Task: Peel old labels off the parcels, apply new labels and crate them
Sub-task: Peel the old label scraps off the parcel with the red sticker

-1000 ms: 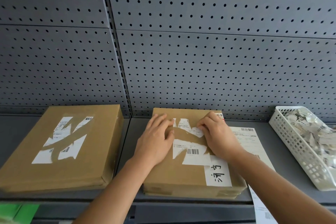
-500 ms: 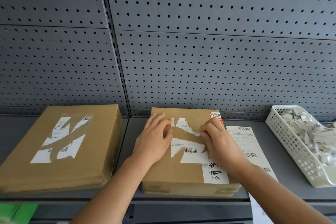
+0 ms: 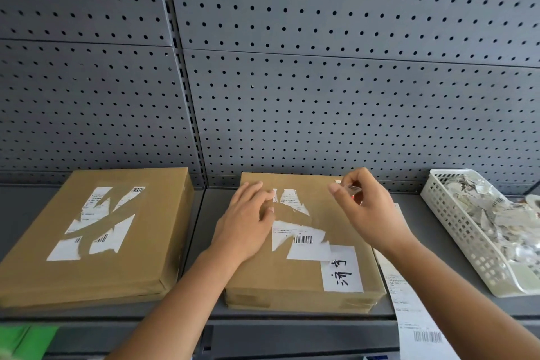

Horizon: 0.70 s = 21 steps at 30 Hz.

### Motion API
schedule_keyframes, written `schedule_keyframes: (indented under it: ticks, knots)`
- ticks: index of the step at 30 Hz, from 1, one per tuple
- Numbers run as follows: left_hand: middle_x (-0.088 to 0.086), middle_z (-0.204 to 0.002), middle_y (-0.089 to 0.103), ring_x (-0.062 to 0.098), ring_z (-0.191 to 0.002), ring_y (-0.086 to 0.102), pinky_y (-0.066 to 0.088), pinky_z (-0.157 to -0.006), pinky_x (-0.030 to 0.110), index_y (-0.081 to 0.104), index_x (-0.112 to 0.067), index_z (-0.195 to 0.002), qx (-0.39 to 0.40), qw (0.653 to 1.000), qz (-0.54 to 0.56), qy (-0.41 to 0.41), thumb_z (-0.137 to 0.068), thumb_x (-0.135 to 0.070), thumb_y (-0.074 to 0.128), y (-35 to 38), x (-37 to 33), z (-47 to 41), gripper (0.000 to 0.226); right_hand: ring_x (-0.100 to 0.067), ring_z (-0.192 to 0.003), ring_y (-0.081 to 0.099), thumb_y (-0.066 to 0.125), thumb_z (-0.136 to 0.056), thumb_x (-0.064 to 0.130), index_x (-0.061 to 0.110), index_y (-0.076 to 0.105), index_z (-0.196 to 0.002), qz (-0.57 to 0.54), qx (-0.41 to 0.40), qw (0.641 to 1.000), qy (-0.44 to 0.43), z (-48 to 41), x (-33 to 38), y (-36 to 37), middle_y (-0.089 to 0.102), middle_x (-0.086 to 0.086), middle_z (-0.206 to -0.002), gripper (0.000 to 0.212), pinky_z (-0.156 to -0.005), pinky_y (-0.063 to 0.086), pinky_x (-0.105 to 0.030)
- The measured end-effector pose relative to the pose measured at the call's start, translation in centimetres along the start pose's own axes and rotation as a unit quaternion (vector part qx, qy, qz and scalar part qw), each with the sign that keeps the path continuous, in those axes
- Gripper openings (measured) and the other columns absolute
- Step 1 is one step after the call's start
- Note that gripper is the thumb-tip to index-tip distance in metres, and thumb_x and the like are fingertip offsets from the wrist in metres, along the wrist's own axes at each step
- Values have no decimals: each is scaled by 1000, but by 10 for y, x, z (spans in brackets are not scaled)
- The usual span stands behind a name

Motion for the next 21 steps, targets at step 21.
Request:
schedule_keyframes:
  ticks: [21]
  knots:
    - [-23, -161, 21, -2, -151, 0, 37, -113, 47, 45, -41, -142, -12, 1000, 6, 11, -105, -42, 40, 0, 0, -1, 38, -13, -84, 58, 40, -99, 17, 24, 66, -104, 128, 138, 982, -28, -48, -5, 67, 63, 9, -93, 27, -71, 47, -28]
Point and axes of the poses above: each hand's wrist, its own z-axis away from the middle knuckle, its own y-axis out of the palm, x = y × z, the point moved 4 cm from there along -z, towards the middle knuckle
